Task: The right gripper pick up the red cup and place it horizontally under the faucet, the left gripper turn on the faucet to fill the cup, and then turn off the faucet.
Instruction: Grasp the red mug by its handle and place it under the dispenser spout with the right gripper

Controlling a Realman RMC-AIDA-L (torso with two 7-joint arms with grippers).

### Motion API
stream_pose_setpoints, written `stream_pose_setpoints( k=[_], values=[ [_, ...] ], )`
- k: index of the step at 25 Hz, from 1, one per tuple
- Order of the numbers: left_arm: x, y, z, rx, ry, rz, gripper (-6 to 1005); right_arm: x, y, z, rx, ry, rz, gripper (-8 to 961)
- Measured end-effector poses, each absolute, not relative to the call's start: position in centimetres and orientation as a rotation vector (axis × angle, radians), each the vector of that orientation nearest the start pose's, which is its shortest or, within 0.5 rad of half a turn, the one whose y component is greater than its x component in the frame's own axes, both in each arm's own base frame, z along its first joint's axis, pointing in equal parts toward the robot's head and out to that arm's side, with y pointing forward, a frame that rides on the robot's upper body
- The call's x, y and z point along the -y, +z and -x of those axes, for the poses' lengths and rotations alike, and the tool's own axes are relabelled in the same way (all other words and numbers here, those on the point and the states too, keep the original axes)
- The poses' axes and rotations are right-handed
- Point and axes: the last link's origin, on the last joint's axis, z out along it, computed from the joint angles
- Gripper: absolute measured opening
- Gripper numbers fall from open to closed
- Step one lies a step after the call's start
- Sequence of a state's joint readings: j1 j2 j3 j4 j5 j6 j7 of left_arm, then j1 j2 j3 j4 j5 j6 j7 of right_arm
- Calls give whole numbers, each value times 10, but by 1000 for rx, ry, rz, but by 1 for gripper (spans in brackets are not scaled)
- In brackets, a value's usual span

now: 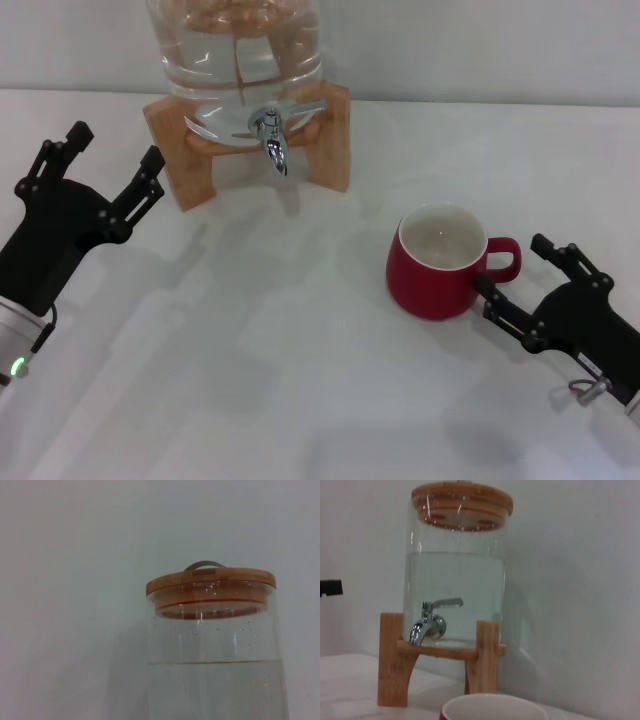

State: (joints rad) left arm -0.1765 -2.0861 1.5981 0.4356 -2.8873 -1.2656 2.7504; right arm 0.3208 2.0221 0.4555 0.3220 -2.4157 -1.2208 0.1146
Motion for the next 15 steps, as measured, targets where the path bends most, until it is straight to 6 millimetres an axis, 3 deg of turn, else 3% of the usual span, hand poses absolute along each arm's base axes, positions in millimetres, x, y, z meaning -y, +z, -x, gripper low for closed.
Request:
stream_pose_setpoints(
  k=[15],
  values=[
    [-281,-8,312,400,-893,1793,873,-272,-75,-302,-395,727,2058,839]
  ],
)
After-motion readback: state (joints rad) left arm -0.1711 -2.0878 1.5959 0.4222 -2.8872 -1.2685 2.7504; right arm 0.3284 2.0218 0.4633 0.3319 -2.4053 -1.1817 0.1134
